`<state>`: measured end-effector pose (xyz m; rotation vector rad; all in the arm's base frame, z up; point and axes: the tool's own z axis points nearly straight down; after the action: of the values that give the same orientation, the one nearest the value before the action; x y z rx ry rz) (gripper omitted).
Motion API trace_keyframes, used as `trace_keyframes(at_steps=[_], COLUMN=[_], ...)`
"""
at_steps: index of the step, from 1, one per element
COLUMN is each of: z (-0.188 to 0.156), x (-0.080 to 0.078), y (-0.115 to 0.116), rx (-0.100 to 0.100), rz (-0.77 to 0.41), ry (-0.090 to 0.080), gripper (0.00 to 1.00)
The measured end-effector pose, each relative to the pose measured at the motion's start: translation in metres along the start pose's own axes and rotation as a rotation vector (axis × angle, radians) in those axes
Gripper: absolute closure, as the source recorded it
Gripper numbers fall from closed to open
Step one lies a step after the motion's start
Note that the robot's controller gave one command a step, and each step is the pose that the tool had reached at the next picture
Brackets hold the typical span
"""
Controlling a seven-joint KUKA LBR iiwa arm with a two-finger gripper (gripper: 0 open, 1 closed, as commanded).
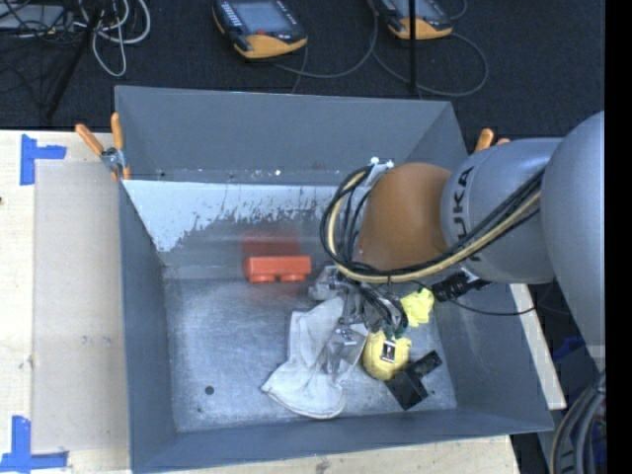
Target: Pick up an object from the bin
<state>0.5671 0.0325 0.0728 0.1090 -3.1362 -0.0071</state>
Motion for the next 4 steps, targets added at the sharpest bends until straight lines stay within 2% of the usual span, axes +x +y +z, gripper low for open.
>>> trace_keyframes(at_steps=[1, 2, 4], z=[-0.0006, -0.0033, -0.0072], x=[0.0001, -0.0011, 0.0004], y=[0.0018, 0.0019, 0.0019], rx=[0.004, 0.002, 0.003], rz=[-0.017, -0.003, -0.003], ry=[-0.003, -0.001, 0.003], gripper=[0.00, 1.00, 1.00])
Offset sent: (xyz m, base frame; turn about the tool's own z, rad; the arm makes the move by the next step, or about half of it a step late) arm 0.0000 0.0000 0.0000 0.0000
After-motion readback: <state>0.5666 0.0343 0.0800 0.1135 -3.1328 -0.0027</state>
